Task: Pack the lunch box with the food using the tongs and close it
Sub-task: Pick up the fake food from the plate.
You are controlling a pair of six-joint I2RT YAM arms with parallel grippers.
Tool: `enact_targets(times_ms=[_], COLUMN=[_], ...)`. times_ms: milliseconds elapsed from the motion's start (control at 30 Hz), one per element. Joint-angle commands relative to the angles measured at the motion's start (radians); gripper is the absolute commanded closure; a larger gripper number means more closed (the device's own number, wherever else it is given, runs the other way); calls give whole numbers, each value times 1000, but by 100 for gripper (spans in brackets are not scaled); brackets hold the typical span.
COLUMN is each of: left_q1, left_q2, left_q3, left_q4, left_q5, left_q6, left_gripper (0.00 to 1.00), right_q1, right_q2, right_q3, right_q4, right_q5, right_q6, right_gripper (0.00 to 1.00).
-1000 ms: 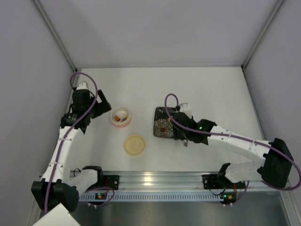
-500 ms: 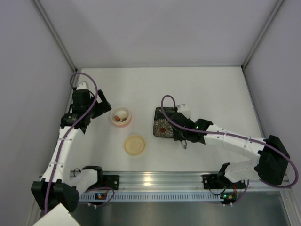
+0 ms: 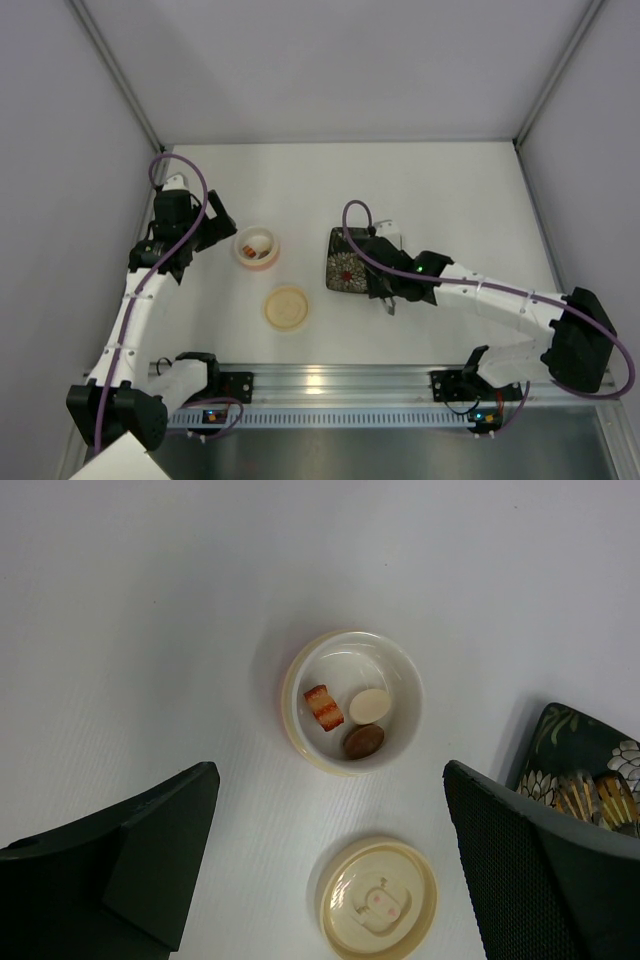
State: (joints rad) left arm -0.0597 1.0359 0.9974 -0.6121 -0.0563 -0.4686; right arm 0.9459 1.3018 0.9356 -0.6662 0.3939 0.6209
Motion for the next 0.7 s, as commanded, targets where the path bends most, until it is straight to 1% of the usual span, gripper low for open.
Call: enact_targets(times_ms=[0,400,667], left_q1=[6,6,6], left_q2=[-33,-34,-34], left_q3=[-8,-8,-8], left_q4=[40,40,40], left_q5=[9,12,13], left_q6=[13,13,13], left_gripper=[1,1,1], right_q1=[-9,-7,-4], right_q2=[-53,-76,-96], right_q3=[-12,-26,-44], right_q4=[54,20,23], right_q5=[-30,-29,-52], right_q6=[10,23,33], right_gripper=[59,54,55])
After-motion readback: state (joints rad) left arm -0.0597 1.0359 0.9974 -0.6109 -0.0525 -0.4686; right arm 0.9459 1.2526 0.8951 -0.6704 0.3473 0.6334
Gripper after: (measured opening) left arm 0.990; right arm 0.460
